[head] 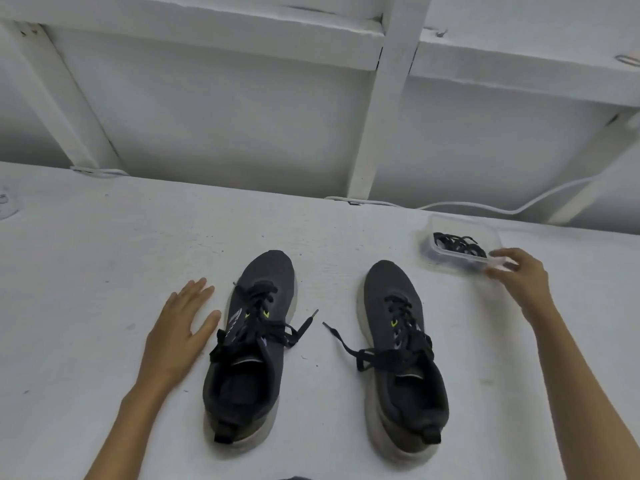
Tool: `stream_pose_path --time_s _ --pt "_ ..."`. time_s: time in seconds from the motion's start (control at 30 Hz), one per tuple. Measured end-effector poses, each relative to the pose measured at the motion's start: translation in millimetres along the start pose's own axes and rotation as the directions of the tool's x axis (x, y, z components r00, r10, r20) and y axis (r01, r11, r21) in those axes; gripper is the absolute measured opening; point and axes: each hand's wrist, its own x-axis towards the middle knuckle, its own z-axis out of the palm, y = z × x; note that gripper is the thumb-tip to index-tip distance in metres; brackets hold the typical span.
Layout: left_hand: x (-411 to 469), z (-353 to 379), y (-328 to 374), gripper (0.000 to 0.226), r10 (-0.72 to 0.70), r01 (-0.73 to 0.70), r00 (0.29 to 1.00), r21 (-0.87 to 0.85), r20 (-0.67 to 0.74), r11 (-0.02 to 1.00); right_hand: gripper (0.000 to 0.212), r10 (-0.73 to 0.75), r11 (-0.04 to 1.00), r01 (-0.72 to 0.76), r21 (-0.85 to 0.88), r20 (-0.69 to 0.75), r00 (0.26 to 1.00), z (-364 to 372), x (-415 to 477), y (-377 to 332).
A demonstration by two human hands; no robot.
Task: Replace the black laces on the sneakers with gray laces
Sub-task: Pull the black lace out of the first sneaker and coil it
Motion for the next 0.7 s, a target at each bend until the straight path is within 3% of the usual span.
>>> stream_pose_path --time_s 0.07,0.13,0.2,0.23,0.3,0.37,0.4,0.53,0.7 --pt "-2 -8 14 0.043 -0.083 0.085 0.996 -0.198 0.017 0.976 0.048 -0.078 0.997 0.077 -0.02 -0.034 0.996 1 -13 -13" --pt "-11 -22 33 0.047 -0.194 0.215 0.977 -0.489 0.093 0.845 0.054 -0.119 0.986 0.12 0.116 -0.017 0.993 5 -39 -33" --pt "-25 -34 50 0.059 -0.172 0.236 0.972 -0.623 0.162 0.746 0.061 -0.125 0.959 0.078 0.272 0.158 0.98 8 -73 -49" --pt "-33 -38 58 0.066 -0.143 0.241 0.969 -0.643 0.202 0.727 0.068 -0.128 0.946 0.027 0.322 0.295 0.947 9 -93 -54" --pt "-48 -37 70 0.069 -0.091 0.257 0.957 -0.662 0.275 0.704 0.086 -0.145 0.935 -0.078 0.345 0.574 0.806 12 -129 -57" --pt "-59 -30 78 0.074 -0.074 0.274 0.946 -0.657 0.315 0.702 0.091 -0.176 0.93 -0.116 0.348 0.701 0.691 20 -160 -55" --pt "-63 -27 80 0.08 -0.064 0.265 0.945 -0.637 0.321 0.724 0.092 -0.186 0.928 -0.109 0.355 0.699 0.69 27 -171 -52" --pt "-58 -20 79 0.082 -0.122 0.248 0.96 -0.562 0.253 0.789 0.091 -0.114 0.929 -0.097 0.356 0.527 0.842 54 -195 -46" --pt "-53 -19 84 0.072 -0.192 0.266 0.963 -0.535 0.19 0.802 0.084 -0.072 0.899 -0.13 0.417 0.435 0.898 62 -194 -46"
